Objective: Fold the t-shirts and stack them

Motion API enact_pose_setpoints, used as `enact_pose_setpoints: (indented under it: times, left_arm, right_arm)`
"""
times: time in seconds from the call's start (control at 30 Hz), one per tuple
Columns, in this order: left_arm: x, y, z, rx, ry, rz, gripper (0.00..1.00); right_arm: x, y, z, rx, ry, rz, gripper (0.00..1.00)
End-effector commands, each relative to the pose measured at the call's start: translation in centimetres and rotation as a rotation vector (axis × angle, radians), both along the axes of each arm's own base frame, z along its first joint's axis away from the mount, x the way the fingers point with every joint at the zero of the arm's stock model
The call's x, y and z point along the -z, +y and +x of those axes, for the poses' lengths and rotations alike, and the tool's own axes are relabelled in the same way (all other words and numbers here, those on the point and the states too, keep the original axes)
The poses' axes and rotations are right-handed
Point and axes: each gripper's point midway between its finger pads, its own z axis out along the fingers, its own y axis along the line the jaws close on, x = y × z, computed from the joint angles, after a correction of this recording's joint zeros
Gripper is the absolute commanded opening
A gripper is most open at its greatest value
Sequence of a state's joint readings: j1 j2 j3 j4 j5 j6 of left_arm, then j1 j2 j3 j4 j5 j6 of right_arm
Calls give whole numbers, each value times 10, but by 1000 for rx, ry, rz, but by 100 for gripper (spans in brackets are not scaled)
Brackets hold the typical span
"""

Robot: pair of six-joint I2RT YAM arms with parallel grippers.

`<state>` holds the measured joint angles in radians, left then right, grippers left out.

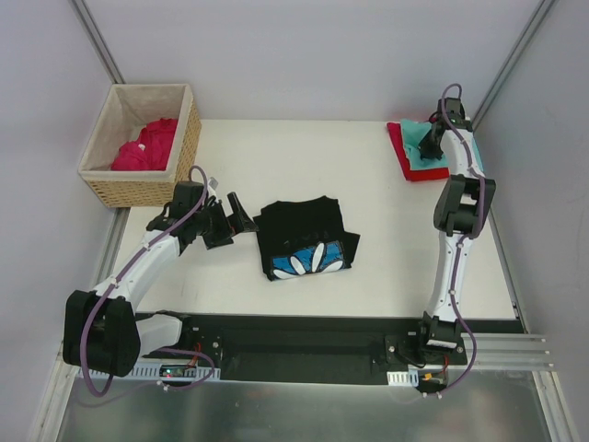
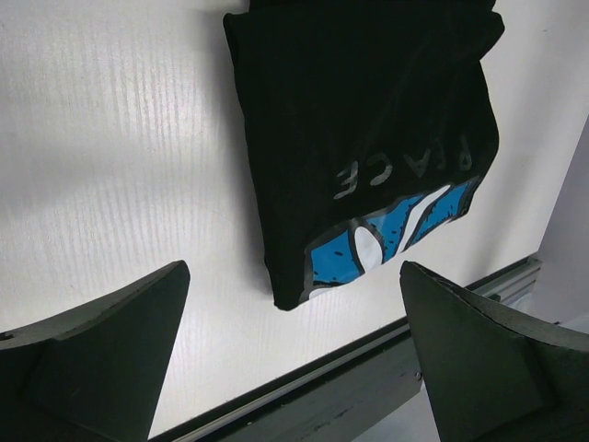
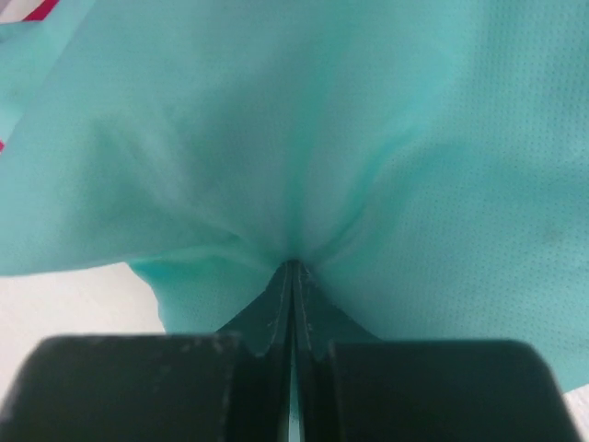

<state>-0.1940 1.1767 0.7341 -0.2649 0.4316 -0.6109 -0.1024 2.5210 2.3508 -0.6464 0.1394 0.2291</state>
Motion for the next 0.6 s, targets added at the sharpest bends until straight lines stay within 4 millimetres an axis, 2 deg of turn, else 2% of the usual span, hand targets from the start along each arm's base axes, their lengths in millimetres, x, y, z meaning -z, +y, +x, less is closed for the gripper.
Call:
enact_pose_setpoints:
  times: [0.0, 0.07, 0.13, 0.17, 0.2, 0.3, 0.33, 0.37, 0.4, 0.43, 0.47, 0.5, 0.57]
  left_arm:
    - [-9, -2, 2, 3, -29, -33, 99]
    - [-12, -3, 1, 9, -39, -40, 99]
    - [-14, -3, -1, 10, -46, -42, 99]
    - [-14, -3, -2, 8, -45, -48, 99]
    - [-15, -3, -4, 8, -49, -51, 99]
    - [-14, -2, -7, 2, -48, -56, 99]
    - [-15, -2, -9, 2, -53, -59, 99]
    - [-15, -2, -10, -1, -52, -61, 99]
    - [-16, -2, -12, -1, -57, -64, 99]
    - [-17, -2, -13, -2, -58, -65, 99]
    - [-17, -1, -14, -8, -61, -66, 99]
    - [-20, -1, -15, -8, -74, -70, 99]
    - [-23, -2, -17, -8, -83, -79, 99]
  right_arm:
    - [23, 27, -44, 17, 186, 166, 1]
    - [36, 34, -59, 17, 238, 185, 1]
    - [31, 42, -65, 3, 236, 183, 1]
    - [39, 46, -77, 0, 275, 186, 1]
    - [32, 53, -79, -14, 266, 182, 1]
    - [40, 75, -100, -55, 314, 210, 1]
    - [29, 80, -104, -64, 298, 207, 1]
    - [39, 86, -120, -70, 341, 211, 1]
    - [38, 93, -125, -81, 337, 209, 1]
    - [27, 102, -129, -97, 312, 208, 1]
    - [29, 107, -138, -101, 319, 205, 1]
    - [40, 118, -153, -116, 348, 201, 1]
    - [33, 127, -168, -136, 343, 189, 1]
